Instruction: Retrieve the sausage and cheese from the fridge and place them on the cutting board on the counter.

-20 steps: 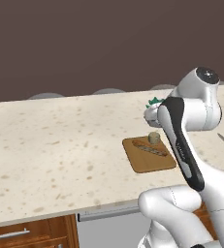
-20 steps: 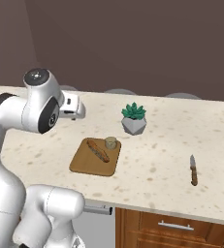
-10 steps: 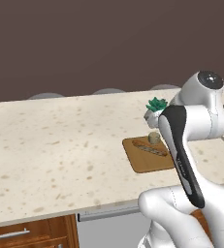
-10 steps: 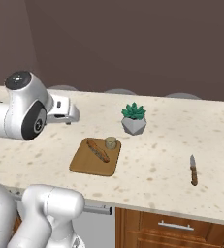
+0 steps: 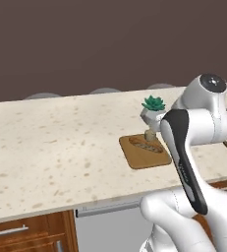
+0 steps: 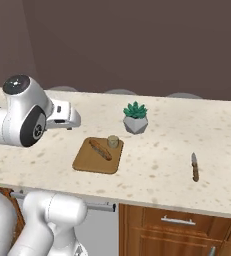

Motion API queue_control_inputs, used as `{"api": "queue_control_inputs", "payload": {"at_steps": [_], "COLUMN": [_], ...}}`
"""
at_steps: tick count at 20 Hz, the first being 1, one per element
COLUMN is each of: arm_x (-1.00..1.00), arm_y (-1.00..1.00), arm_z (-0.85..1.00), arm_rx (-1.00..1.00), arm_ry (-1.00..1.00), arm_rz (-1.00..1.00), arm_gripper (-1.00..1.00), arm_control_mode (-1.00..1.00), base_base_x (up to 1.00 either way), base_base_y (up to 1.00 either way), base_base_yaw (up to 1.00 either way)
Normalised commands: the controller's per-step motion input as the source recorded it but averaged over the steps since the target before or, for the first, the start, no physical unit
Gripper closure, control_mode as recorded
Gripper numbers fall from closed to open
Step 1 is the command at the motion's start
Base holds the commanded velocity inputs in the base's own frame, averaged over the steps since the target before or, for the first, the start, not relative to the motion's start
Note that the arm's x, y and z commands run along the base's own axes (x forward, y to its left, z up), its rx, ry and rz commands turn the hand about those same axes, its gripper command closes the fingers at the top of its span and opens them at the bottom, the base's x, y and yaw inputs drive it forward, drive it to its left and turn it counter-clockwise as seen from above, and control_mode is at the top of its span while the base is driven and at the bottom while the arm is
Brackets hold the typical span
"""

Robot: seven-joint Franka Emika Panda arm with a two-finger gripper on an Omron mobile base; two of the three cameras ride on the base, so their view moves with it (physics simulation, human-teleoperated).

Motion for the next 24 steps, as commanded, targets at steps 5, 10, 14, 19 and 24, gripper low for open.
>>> {"api": "queue_control_inputs", "payload": {"at_steps": [5,10,14,19,24], "arm_x": [0.00,0.00,0.00,0.00,0.00], "arm_y": [0.00,0.00,0.00,0.00,0.00], "arm_z": [0.00,0.00,0.00,0.00,0.00], "arm_rx": [0.00,0.00,0.00,0.00,0.00], "arm_ry": [0.00,0.00,0.00,0.00,0.00], "arm_rz": [0.00,0.00,0.00,0.00,0.00], "arm_gripper": [-1.00,-1.00,-1.00,-1.00,-1.00], "arm_control_mode": [1.00,1.00,1.00,1.00,1.00], "base_base_x": [-0.70,-0.04,0.00,0.00,0.10], "base_base_y": [-0.16,-0.53,-0.82,-1.00,-1.00], "base_base_yaw": [-0.64,-0.79,-0.71,-0.63,-0.57]}}
